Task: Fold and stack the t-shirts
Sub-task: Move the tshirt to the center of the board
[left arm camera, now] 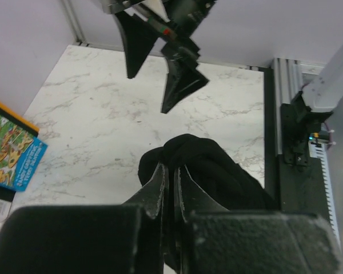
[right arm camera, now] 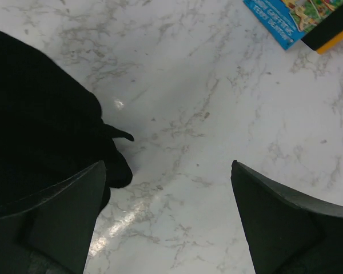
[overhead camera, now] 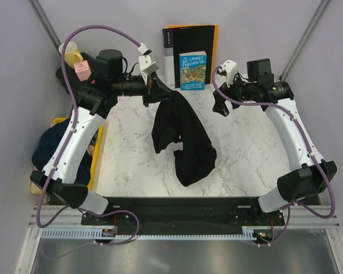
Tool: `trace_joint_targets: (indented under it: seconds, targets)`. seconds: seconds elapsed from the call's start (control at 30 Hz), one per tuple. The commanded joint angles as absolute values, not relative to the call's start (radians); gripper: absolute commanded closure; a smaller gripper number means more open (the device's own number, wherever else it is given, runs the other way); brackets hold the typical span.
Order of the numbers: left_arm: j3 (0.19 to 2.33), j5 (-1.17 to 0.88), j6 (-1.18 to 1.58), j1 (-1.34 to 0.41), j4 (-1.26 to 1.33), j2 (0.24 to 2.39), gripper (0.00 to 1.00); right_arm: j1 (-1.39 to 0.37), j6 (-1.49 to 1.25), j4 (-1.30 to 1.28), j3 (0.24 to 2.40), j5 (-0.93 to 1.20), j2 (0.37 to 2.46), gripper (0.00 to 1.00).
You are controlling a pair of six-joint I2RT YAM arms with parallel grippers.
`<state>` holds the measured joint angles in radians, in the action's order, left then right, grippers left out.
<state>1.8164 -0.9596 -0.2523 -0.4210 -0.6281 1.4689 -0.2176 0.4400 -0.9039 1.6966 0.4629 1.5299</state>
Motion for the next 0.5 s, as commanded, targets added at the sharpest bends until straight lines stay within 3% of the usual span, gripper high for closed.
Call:
trace_joint_targets:
  seconds: [0.0,0.27,0.47]
  targets:
    - [1.83,-0.775,-0.227,-0.431,-0.5,1.491,0.98,-0.244,0.432,-0.922,1.762,0.699,1.566,0.02]
    - [1.914,-0.552,-0.282,-0.434,-0.485,1.529,0.98,-0.299,0.69,-1.134,1.611,0.753,1.563,0.02]
    - [1.971,-0.647,-0.229,-0.434,-0.476,1.531,0.98,-0.331,0.591,-0.807,1.465,0.652,1.577,0.02]
